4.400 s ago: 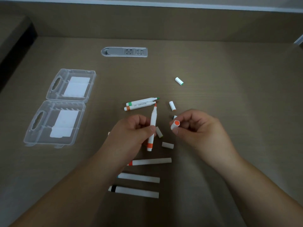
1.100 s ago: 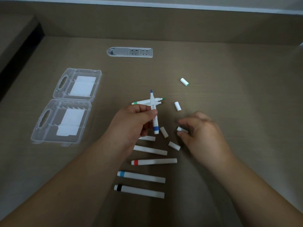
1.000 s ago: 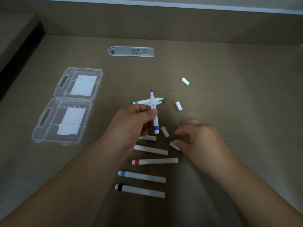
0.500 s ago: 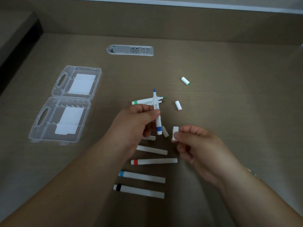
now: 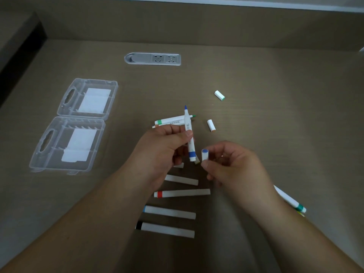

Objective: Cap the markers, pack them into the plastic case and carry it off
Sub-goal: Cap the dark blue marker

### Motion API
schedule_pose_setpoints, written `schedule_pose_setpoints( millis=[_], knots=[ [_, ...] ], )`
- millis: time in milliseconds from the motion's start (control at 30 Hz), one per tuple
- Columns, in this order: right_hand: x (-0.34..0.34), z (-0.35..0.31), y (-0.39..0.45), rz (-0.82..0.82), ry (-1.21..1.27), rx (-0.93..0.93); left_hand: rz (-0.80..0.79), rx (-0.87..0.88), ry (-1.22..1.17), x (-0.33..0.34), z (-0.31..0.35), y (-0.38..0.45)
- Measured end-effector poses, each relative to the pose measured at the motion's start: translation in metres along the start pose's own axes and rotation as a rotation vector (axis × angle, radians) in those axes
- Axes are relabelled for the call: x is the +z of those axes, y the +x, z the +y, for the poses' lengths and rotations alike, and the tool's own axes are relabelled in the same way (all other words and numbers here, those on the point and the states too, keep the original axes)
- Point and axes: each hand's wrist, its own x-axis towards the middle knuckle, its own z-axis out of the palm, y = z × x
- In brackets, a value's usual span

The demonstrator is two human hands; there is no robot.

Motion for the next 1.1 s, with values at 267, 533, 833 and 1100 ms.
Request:
schedule_pose_setpoints(
  millis=[267, 533, 833, 1100],
  knots=[
    [-0.002, 0.008, -0.001, 0.032, -0.31, -0.296, -0.003, 0.001, 0.006, 0.001, -0.001, -0.002],
    [-0.013, -0.019, 0.015, 0.17, 0.385, -0.133, -0.12, 0.156, 0.511, 0.002, -0.002, -0.018],
    [-0.005, -0.025, 0.018, 0.122, 0.287, -0.186, -0.112, 0.222, 0.627, -0.001, -0.001, -0.025],
    [0.006, -0.015, 0.015, 0.078, 0.274, -0.185, -0.093, 0.267, 0.659, -0.004, -0.004, -0.029]
  ],
)
